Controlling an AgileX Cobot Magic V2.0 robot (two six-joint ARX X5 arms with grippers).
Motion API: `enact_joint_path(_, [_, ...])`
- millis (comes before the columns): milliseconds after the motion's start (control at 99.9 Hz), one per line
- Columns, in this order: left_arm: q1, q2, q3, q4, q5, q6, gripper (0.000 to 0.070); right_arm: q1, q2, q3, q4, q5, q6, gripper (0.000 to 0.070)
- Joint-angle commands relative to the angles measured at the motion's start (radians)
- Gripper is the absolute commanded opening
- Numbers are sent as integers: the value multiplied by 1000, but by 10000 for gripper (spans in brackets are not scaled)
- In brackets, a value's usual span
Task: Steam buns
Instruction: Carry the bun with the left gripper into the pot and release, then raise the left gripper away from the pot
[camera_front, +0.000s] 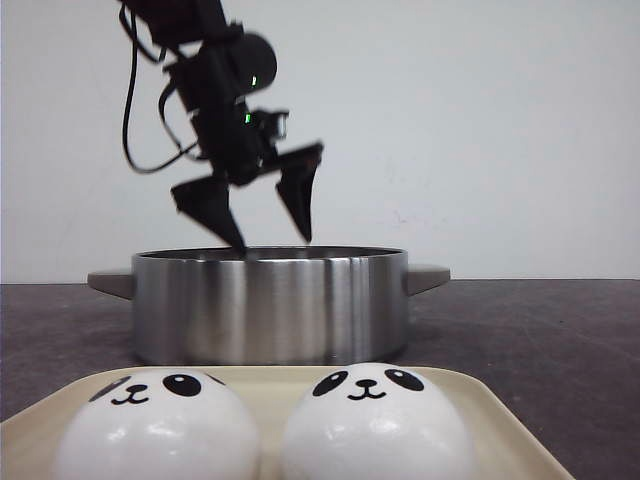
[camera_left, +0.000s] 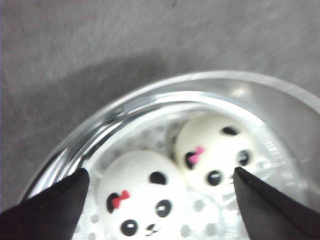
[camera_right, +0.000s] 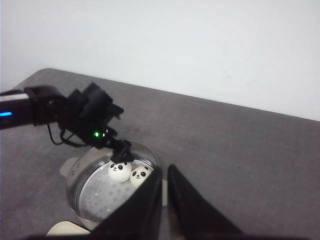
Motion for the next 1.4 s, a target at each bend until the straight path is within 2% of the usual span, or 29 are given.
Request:
enact_joint_path(0, [-7, -4, 57, -15, 16, -11, 557, 11, 10, 18, -20, 4, 10, 11])
enact_joint_path(120, [-13, -82, 73, -57, 16, -29, 555, 11, 10, 15, -28, 20, 10, 11])
enact_joint_path(280, [-34, -233, 72, -119, 14, -13, 555, 11, 9, -14, -29, 45, 10, 11])
enact_joint_path(481, [-94, -454, 71, -178, 9, -5, 555, 11, 8, -141, -13, 36, 10, 11])
enact_joint_path(611, [-161, -592, 69, -248, -43, 16, 555, 11, -19, -304, 80, -51, 15, 11])
enact_joint_path(771, [-257, -769, 53, -328, -103, 18, 555, 11, -63, -559, 236, -170, 97, 11])
enact_joint_path(881, [-306, -890, 7, -330, -122, -7, 555, 12, -73, -700, 293, -224, 169, 11])
enact_joint_path(981, [-332, -1012, -84, -313, -130, -36, 554, 22, -74, -795, 352, -273, 200, 11])
enact_joint_path(1122, [-338, -1188, -275, -304, -198, -91, 554, 61, -69, -876, 445, -318, 232, 11])
enact_joint_path(1212, [-338, -1295, -404, -271, -214, -120, 554, 77, -58, -882, 445, -330, 263, 11])
enact_joint_path(1392, [-339, -1466, -639, -159, -204, -199, 554, 99, -16, -882, 434, -463, 349, 16])
